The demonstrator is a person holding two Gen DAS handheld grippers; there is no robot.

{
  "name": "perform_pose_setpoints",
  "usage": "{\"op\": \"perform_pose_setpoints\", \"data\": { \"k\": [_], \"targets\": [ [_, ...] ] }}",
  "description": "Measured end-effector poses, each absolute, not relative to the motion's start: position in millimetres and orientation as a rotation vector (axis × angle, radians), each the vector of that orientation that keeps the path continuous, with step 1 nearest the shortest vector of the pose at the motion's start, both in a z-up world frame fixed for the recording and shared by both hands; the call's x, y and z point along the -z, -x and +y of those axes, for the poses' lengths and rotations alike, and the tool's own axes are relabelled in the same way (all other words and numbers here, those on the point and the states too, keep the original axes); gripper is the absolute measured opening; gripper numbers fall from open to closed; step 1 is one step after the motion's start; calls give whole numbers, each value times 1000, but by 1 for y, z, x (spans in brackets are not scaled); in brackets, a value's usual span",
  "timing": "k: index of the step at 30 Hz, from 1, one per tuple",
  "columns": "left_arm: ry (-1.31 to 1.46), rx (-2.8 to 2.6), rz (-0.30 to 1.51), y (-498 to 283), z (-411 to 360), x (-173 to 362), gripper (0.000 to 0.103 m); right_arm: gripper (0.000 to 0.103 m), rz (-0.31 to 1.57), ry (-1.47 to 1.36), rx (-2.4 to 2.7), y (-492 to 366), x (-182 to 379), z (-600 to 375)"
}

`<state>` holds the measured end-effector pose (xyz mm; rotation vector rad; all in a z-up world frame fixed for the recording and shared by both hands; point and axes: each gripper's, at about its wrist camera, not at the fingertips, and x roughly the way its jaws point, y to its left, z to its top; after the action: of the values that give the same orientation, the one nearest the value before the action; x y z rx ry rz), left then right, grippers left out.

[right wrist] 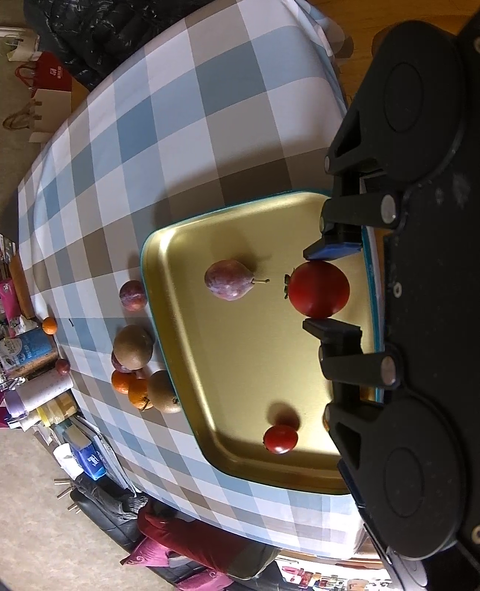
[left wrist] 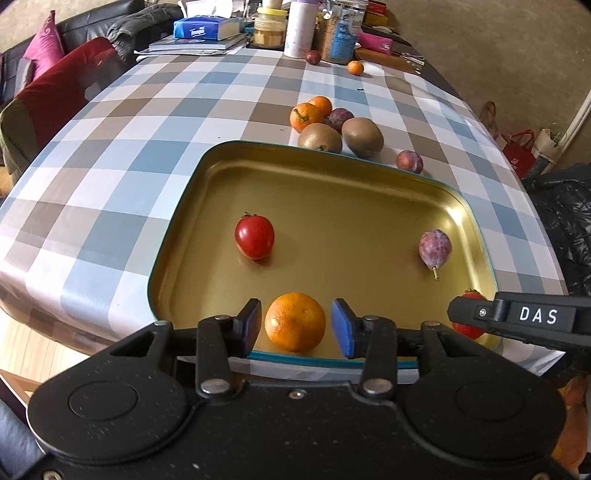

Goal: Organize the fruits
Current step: 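Open the left gripper to drop the mandarin while the right gripper releases the tomato into the tray, then withdraw both open tools from the tray toward the remaining fruits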

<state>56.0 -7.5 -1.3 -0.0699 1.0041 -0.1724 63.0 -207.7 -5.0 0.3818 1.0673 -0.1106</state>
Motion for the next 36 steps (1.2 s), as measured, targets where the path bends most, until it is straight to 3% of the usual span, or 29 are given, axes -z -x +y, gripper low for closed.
{"op": "perform_pose_setpoints", "data": {
  "k": [36],
  "targets": [
    [25,155,1046,-59,-11,8,52,36,1095,-340,96,-62,4,-205]
  ]
}}
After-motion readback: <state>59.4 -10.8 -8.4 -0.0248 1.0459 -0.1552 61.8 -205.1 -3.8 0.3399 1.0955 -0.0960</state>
